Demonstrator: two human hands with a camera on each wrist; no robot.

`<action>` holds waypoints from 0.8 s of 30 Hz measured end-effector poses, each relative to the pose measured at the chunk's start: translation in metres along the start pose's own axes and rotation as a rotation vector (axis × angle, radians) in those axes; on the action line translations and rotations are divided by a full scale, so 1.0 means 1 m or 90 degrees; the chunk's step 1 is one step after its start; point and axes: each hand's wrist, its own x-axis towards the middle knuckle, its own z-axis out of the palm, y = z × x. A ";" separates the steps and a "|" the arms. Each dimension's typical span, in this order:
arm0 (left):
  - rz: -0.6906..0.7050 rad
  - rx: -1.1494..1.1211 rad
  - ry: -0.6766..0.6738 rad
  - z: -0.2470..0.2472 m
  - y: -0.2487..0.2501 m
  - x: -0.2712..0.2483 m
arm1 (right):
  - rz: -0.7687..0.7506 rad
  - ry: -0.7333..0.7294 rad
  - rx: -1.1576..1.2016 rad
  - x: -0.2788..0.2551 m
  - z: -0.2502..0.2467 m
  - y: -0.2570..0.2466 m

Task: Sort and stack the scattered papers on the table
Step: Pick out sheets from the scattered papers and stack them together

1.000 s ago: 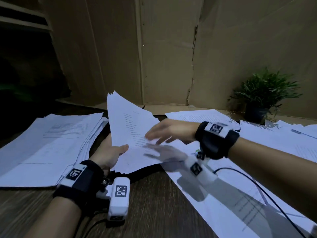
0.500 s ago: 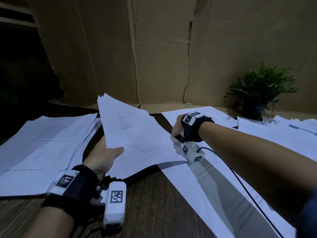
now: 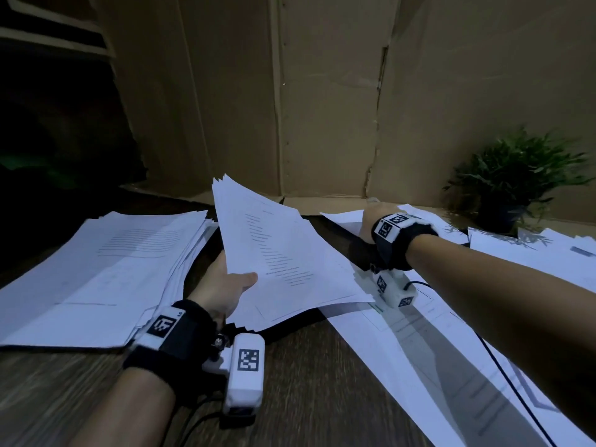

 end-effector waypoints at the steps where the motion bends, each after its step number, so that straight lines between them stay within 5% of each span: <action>1: -0.002 -0.004 0.002 0.000 0.000 -0.001 | 0.009 -0.002 -0.003 -0.003 -0.005 0.003; 7: -0.003 -0.028 -0.005 0.004 0.006 -0.007 | -0.093 0.167 0.098 -0.049 -0.054 0.007; 9: -0.007 -0.034 0.002 0.004 0.006 -0.007 | -0.284 0.188 0.179 -0.073 -0.045 0.004; 12: -0.010 -0.045 -0.002 0.005 0.009 -0.010 | -0.528 0.057 0.177 -0.106 -0.023 0.005; 15: -0.004 -0.048 -0.042 0.007 0.015 -0.015 | -0.555 -0.034 0.131 -0.121 -0.025 0.009; 24: 0.022 -0.001 -0.074 0.003 0.014 -0.012 | -0.491 -0.103 0.196 -0.111 -0.026 0.027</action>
